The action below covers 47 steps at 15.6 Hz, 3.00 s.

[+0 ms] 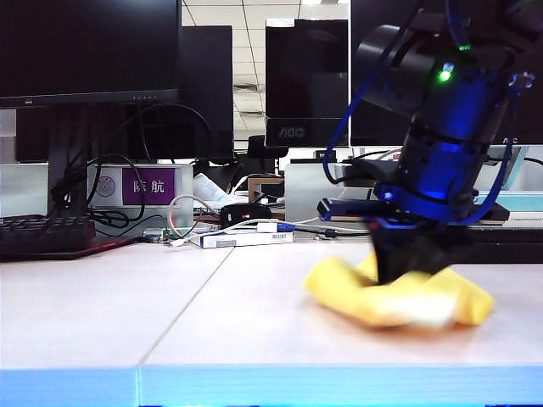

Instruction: Wipe the table from back to front using the rag.

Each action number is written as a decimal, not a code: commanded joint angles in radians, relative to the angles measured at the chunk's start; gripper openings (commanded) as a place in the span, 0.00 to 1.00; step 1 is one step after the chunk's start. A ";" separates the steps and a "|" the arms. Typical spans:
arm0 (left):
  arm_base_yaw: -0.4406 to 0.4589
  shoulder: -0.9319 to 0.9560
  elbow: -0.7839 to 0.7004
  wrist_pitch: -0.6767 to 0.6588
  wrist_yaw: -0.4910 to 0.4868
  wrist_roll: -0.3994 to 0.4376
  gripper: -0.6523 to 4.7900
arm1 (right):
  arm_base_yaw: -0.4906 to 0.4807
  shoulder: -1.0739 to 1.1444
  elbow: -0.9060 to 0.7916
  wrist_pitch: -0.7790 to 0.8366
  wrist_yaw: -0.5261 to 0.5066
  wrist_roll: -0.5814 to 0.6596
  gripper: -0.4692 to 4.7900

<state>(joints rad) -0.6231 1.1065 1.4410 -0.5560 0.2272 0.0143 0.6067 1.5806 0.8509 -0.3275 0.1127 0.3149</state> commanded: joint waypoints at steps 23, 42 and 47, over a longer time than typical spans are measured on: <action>0.000 -0.003 0.004 -0.012 0.006 0.005 0.11 | 0.004 0.134 -0.112 0.480 0.180 0.008 0.08; 0.000 -0.003 0.004 -0.079 0.006 0.004 0.11 | -0.213 0.536 0.313 0.713 0.150 -0.142 0.08; 0.000 -0.003 0.004 -0.079 0.006 0.004 0.11 | -0.280 0.760 0.703 0.545 0.088 -0.217 0.08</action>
<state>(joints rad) -0.6231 1.1065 1.4410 -0.6445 0.2283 0.0143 0.3271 2.3219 1.5299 0.3252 0.2073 0.1024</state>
